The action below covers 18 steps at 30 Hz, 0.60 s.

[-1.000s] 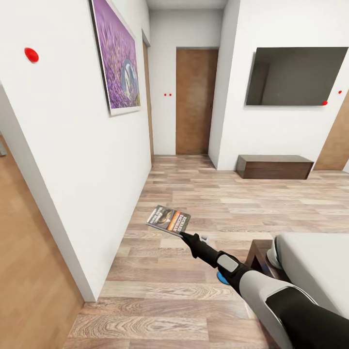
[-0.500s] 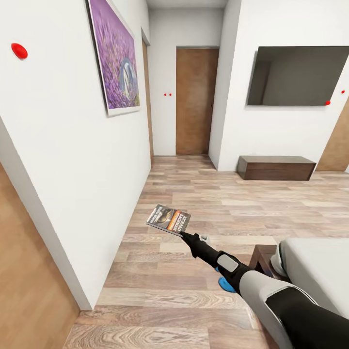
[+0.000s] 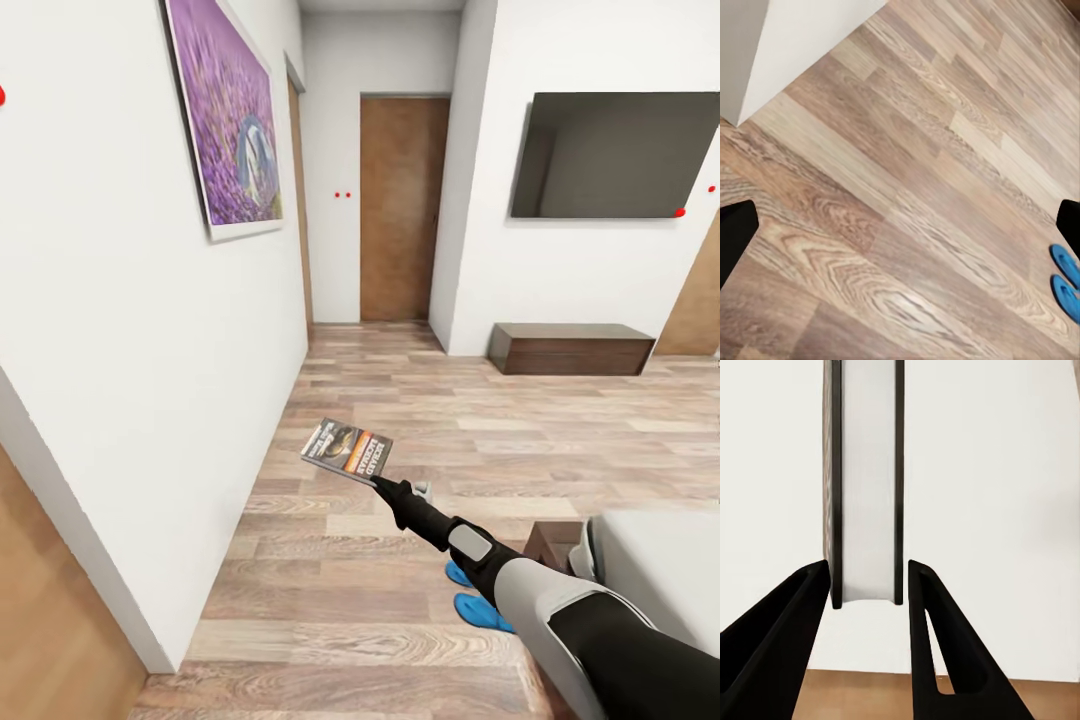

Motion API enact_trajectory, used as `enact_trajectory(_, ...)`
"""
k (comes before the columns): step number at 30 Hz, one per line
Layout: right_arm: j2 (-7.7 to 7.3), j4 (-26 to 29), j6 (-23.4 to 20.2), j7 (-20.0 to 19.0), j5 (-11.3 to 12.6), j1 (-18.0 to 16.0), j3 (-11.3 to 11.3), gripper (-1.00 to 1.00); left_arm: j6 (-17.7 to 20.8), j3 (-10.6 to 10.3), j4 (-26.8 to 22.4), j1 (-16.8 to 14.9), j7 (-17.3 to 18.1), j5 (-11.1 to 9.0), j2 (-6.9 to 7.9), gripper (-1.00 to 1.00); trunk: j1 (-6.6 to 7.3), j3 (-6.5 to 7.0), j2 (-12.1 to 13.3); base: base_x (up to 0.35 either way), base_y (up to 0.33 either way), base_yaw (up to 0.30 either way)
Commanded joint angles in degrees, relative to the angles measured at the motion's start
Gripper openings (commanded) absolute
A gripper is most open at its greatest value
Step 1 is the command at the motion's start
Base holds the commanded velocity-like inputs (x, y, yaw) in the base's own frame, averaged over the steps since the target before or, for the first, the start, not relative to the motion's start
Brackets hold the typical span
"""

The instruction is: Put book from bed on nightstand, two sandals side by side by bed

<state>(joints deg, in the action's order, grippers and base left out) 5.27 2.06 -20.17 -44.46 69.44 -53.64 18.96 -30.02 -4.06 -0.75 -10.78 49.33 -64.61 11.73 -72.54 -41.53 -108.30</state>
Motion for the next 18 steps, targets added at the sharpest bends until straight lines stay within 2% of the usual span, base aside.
enact_trajectory(1,0.00,-0.04,-0.49,-0.32,0.72,-0.06,0.02,-1.00,-0.22,-0.43,0.05,-0.03,0.16,-0.43,0.00,1.00,-0.02,-0.06,-0.02,0.208,0.000,-0.094)
enact_trajectory(8,0.00,-0.04,-0.44,-0.94,0.70,-0.06,0.02,-1.00,-0.22,-0.43,0.05,-0.04,-0.58,-0.42,-0.33,1.00,-0.02,-0.06,-0.02,0.132,0.000,-0.094)
enact_trajectory(12,0.00,-0.04,-0.41,-1.03,0.70,-0.06,0.02,-1.00,-0.29,-0.48,0.05,-0.03,-3.03,0.02,-1.68,1.00,-0.02,-0.06,-0.02,0.032,0.000,-0.027)
enact_trajectory(16,0.00,-0.04,-0.41,-1.05,0.70,-0.06,0.02,-1.00,-0.40,-0.50,0.05,-0.03,-5.32,1.73,-3.01,1.00,-0.02,-0.06,-0.02,0.013,0.000,-0.011)
enact_trajectory(18,-0.01,-0.08,-0.40,-1.06,0.70,-0.06,0.02,-1.00,-0.44,-0.51,0.06,-0.03,-6.97,3.67,-3.78,1.00,-0.02,-0.06,-0.02,0.005,0.000,-0.004)
